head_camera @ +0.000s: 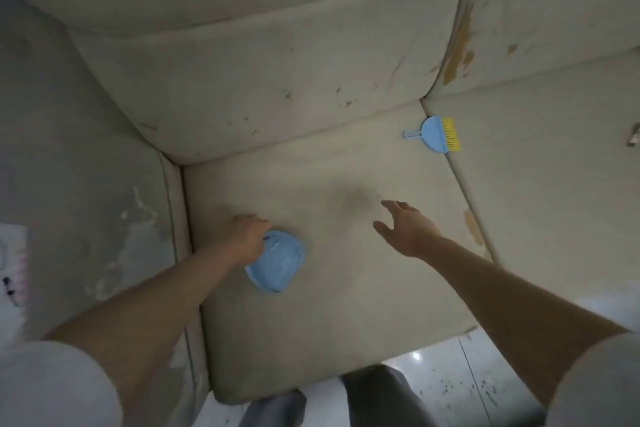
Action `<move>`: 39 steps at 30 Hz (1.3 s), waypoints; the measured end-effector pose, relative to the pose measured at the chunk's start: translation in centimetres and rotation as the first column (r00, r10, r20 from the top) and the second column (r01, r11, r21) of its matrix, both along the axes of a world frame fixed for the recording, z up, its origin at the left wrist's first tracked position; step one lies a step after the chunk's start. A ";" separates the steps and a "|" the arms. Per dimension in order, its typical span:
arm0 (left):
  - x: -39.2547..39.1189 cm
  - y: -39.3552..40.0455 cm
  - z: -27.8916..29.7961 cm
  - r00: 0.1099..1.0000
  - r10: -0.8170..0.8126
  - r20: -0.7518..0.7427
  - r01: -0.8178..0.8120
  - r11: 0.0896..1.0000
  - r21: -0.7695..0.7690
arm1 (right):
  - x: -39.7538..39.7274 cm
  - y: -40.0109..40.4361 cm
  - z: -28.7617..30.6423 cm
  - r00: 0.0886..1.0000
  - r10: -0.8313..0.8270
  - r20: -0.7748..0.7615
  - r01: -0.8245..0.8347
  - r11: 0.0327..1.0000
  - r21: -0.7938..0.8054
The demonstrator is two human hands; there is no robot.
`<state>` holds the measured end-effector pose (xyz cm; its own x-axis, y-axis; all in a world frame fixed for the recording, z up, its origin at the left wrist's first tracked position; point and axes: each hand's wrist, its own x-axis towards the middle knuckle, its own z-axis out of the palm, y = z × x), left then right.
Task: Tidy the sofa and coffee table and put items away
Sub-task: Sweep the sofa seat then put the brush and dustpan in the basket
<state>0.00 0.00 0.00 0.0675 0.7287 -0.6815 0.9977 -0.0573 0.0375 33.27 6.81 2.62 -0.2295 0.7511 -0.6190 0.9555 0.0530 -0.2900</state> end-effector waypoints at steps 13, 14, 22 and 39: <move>1.2 1.9 -10.2 0.959 0.224 0.176 -0.241 0.967 0.085 | -2.7 -1.8 -13.0 0.997 0.058 -0.048 -0.056 0.998 0.032; 2.3 3.1 -10.0 0.904 0.331 0.272 -0.363 0.928 0.078 | -2.2 -0.5 -12.6 0.995 -0.014 -0.102 0.024 0.996 0.089; 14.3 11.7 -13.6 0.172 0.780 0.601 -0.666 0.542 -0.513 | 2.9 16.6 -12.4 0.220 -0.910 -0.350 0.853 0.354 -0.383; 14.5 11.2 -17.0 0.118 0.771 0.625 -0.561 0.572 -0.599 | 3.0 21.3 -18.4 0.287 -0.869 -0.403 0.954 0.298 0.036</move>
